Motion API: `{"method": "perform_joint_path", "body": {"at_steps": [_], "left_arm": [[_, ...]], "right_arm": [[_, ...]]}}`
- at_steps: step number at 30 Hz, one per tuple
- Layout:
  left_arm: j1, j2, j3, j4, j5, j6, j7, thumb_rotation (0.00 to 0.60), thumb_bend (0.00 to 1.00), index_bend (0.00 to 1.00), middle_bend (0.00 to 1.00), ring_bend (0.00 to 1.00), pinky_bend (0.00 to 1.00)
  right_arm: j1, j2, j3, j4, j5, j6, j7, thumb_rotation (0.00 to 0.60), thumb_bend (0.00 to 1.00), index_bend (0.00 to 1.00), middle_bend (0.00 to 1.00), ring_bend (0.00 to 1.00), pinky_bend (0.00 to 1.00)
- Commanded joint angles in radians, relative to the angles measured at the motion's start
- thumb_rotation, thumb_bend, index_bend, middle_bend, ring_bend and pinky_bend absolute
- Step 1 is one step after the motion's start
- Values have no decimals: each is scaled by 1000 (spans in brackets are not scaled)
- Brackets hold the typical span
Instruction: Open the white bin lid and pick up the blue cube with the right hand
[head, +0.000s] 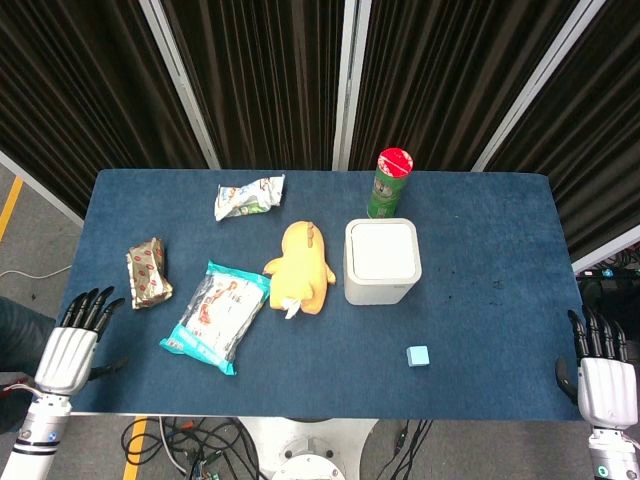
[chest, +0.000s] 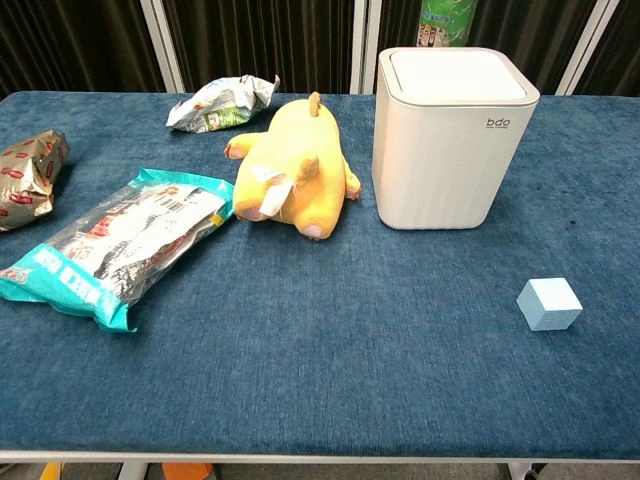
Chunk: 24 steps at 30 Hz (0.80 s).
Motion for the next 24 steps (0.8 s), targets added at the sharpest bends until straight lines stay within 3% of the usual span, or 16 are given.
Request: {"method": "perform_joint_path", "body": {"at_steps": [1, 7, 13, 18, 24], "left_arm": [[2, -4, 3, 8, 7, 6, -5, 600, 44, 134, 53, 0, 85], [6, 1, 5, 6, 6, 8, -7, 600, 44, 134, 53, 0, 85], [1, 6, 4, 3, 2, -3, -7, 600, 44, 134, 53, 0, 85], [2, -4, 8, 17, -9, -19, -3, 600, 44, 134, 53, 0, 85], [3, -7, 6, 30, -23, -30, -19, 600, 44, 134, 53, 0, 85]], "right_arm": [[3, 1, -1, -10, 0, -16, -6, 600, 379, 0, 0, 0, 0], [25, 19, 5, -58, -34, -28, -15, 600, 378, 0, 0, 0, 0], [104, 51, 42, -179, -80, -81, -95, 600, 375, 0, 10, 0, 0], [232, 70, 101, -316, -131, -189, -235, 600, 376, 0, 63, 0, 0], [395, 57, 189, -418, -81, -372, -240, 600, 371, 0, 178, 0, 0]]}}
